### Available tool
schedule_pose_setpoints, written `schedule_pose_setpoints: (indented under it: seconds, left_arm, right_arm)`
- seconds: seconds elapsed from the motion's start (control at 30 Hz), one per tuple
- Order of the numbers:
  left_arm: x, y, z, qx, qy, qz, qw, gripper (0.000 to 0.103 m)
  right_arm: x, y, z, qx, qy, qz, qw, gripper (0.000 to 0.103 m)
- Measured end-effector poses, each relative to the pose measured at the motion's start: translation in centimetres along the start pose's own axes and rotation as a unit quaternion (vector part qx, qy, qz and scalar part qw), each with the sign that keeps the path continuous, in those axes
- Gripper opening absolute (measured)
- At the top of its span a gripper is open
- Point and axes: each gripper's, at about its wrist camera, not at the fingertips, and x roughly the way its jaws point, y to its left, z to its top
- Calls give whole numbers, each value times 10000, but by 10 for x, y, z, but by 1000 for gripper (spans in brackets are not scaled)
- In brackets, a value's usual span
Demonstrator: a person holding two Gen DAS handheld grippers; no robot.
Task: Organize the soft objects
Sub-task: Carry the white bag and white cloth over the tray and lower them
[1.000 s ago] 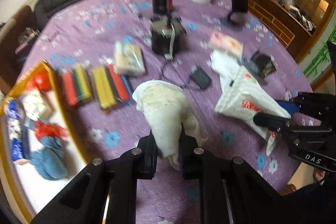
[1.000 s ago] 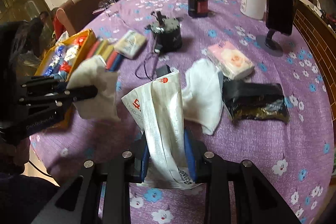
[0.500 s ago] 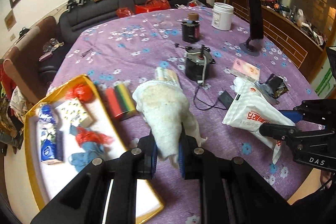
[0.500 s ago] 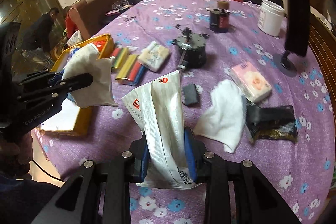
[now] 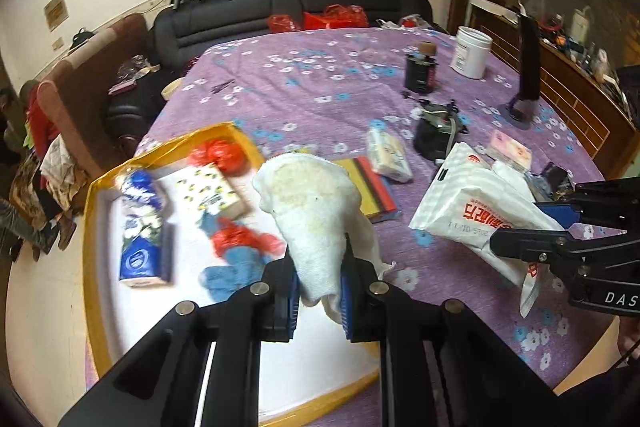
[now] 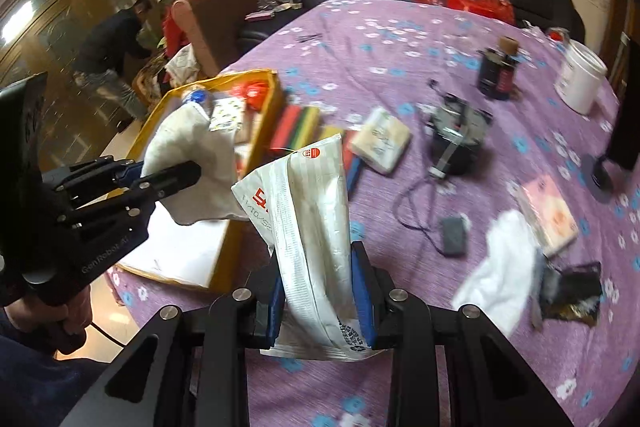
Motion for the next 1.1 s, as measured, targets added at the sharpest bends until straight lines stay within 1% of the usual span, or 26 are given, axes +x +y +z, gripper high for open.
schedule_pose_setpoints:
  seconds: [0.33,0.6,0.87,1.1]
  left_arm:
    - [-4,48,-13,-391,60,230,9990,16]
    - [-6,89,-34,-737,237,407,9962,16]
    - [0,119,-56,-941,507,489,9931,16]
    - [8,135,-64,-977,680,498,9916,16]
  right_arm:
    - [26,48,16,-465,190,256,9984,33]
    - [50,83,22,-726,390,499,9953,33]
    - [79,114,22,-768,692,761,9917,33]
    - [102,127,25,-740,868,831,9900,33]
